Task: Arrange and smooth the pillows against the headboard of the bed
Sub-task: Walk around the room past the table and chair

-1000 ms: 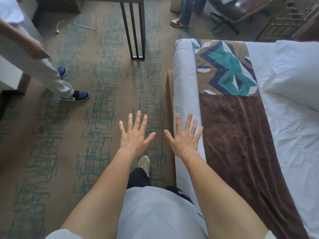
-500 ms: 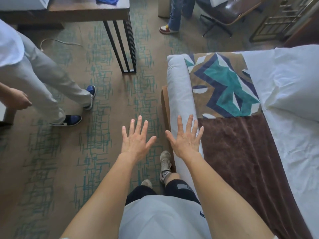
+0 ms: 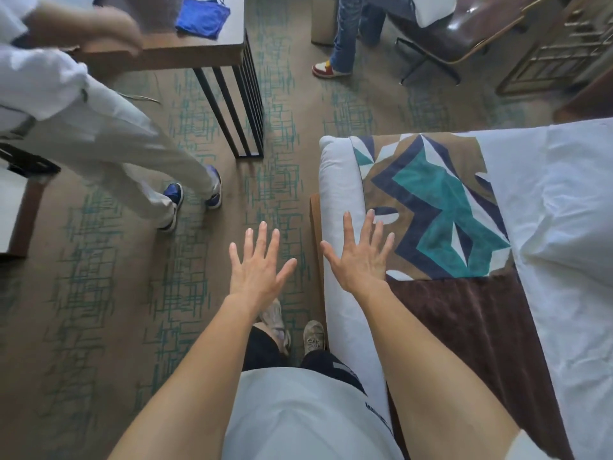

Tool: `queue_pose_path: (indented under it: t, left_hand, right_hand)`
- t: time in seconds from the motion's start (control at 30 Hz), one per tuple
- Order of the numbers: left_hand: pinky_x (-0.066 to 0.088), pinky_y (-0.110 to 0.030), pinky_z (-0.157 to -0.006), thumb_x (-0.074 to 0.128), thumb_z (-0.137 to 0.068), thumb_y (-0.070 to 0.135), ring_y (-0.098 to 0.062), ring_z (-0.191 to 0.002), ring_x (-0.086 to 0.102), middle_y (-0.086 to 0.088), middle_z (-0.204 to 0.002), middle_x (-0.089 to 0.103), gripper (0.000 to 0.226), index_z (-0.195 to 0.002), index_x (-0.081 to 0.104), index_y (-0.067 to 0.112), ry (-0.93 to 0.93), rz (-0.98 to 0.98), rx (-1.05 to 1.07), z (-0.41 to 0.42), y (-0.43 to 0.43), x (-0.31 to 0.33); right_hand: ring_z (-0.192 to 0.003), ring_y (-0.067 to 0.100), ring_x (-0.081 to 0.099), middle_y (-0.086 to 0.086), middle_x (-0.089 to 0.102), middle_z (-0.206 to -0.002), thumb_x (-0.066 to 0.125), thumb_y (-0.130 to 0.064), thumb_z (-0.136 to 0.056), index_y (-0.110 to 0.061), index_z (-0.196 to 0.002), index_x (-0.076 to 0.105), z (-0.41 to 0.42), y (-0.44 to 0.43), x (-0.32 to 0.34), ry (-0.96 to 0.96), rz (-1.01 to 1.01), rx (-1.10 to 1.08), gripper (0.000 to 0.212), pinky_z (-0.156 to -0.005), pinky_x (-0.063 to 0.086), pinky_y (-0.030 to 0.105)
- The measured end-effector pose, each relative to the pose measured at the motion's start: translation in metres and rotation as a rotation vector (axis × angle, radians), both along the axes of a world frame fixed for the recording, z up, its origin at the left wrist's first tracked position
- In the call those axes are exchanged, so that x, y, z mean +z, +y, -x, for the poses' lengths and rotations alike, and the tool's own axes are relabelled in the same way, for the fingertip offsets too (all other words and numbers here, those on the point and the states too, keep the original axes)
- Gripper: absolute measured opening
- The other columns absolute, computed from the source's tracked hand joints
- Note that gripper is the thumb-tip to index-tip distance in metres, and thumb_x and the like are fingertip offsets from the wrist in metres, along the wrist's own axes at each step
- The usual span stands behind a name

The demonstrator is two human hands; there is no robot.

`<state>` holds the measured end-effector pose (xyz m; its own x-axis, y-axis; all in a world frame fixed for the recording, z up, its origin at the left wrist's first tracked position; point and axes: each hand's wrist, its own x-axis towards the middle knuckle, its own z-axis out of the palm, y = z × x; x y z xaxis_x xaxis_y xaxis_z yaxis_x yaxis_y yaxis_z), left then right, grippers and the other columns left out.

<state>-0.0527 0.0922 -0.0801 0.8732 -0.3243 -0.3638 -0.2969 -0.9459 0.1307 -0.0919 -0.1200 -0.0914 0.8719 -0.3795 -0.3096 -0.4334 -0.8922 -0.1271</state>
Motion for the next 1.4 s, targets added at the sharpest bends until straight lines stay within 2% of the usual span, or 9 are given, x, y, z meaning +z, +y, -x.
queue_pose_path:
  t: [0.2,0.53,0.7,0.87,1.23,1.4]
  left_hand:
    - [-0.004,-0.060,-0.121,0.014,-0.098,0.070,-0.026,-0.154,-0.014,0.000,-0.169,-0.016,0.079,-0.161,-0.004,0.027,-0.006,0.006,-0.040,-0.084,-0.010,-0.004]
    - [-0.005,-0.060,-0.121,0.011,-0.097,0.071,-0.026,-0.154,-0.015,0.000,-0.169,-0.016,0.079,-0.161,-0.003,0.027,-0.017,0.026,-0.151,-0.271,-0.007,-0.002]
    - [-0.003,-0.062,-0.121,0.010,-0.097,0.072,-0.027,-0.155,-0.013,-0.001,-0.169,-0.014,0.080,-0.161,0.000,0.026,-0.035,0.035,-0.190,-0.353,-0.006,-0.002]
    - [-0.002,-0.062,-0.120,-0.001,-0.092,0.075,-0.028,-0.155,-0.014,-0.001,-0.169,-0.015,0.084,-0.160,-0.004,0.027,-0.028,0.024,-0.215,-0.413,-0.014,-0.005]
    - [-0.002,-0.061,-0.121,0.012,-0.096,0.072,-0.028,-0.155,-0.012,-0.002,-0.169,-0.013,0.081,-0.161,0.000,0.026,-0.042,0.067,-0.258,-0.557,-0.097,-0.011]
    - [-0.003,-0.061,-0.122,0.015,-0.098,0.071,-0.028,-0.155,-0.014,-0.001,-0.169,-0.014,0.079,-0.161,-0.002,0.027,-0.043,0.026,-0.323,-0.625,-0.141,-0.011]
  right_hand:
    - [-0.154,0.041,-0.013,0.016,-0.018,-0.168,0.010,-0.079,-0.094,-0.034,-0.159,-0.016,-0.077,-0.009,-0.003,-0.007,0.020,-0.019,0.083,-0.119,-0.012,0.063]
    - [-0.154,0.040,-0.013,0.018,-0.019,-0.167,0.011,-0.074,-0.097,-0.032,-0.159,-0.018,-0.236,-0.008,0.013,0.013,0.001,-0.126,0.080,-0.121,-0.006,0.064]
    - [-0.154,0.038,-0.012,0.017,-0.016,-0.168,0.012,-0.074,-0.096,-0.034,-0.160,-0.011,-0.314,-0.003,0.021,-0.017,-0.023,-0.183,0.079,-0.121,-0.007,0.063]
    - [-0.154,0.038,-0.015,0.017,-0.018,-0.168,0.009,-0.076,-0.095,-0.035,-0.159,-0.014,-0.370,-0.009,0.021,-0.003,-0.007,-0.185,0.080,-0.120,-0.010,0.062]
    - [-0.154,0.040,-0.014,0.020,-0.020,-0.166,0.012,-0.076,-0.095,-0.034,-0.160,-0.014,-0.495,-0.078,0.014,-0.001,0.004,-0.226,0.081,-0.121,-0.010,0.062]
    - [-0.154,0.039,-0.014,0.020,-0.019,-0.166,0.010,-0.077,-0.094,-0.035,-0.159,-0.015,-0.562,-0.124,0.007,-0.027,-0.021,-0.298,0.081,-0.120,-0.011,0.062]
